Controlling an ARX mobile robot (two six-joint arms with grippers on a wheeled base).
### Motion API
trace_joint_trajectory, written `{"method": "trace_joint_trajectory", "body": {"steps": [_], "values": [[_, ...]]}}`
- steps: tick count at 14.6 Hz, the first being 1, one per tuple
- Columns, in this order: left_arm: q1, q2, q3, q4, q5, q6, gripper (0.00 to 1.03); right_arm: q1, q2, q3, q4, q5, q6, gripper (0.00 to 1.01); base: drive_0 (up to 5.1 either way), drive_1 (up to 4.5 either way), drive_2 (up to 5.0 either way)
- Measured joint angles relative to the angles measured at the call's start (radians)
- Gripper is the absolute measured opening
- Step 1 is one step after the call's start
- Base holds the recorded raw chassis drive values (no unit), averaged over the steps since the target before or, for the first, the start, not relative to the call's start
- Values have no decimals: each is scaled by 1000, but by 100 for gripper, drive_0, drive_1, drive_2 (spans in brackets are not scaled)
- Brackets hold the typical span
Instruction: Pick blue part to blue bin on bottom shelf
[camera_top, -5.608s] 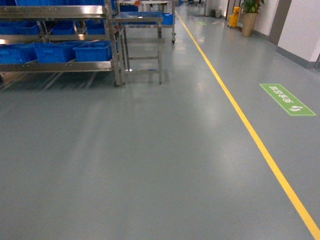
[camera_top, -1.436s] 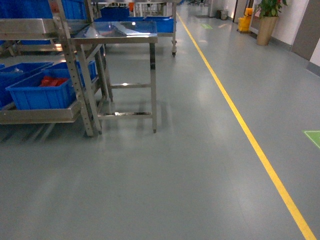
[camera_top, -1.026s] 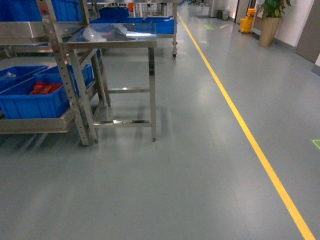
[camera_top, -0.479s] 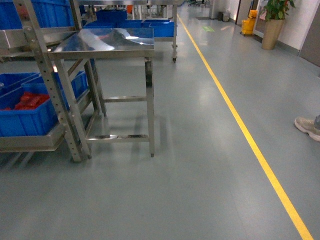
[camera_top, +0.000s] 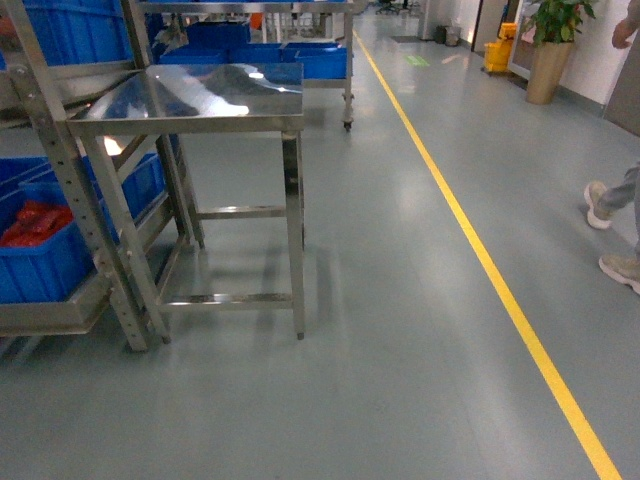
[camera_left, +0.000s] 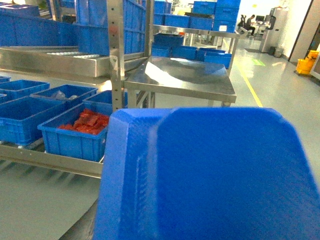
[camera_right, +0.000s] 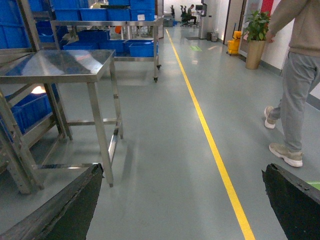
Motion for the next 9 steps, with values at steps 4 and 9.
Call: {"method": "trace_joint_trajectory", "body": {"steps": [4, 9], "values": [[0, 0, 0, 2, 1, 0, 43, 0, 0, 0, -2, 0, 0, 98, 1, 412, -410], [0, 1, 0, 1, 0, 0, 43, 0, 0, 0, 0, 0, 0, 98, -7, 404, -417]]}}
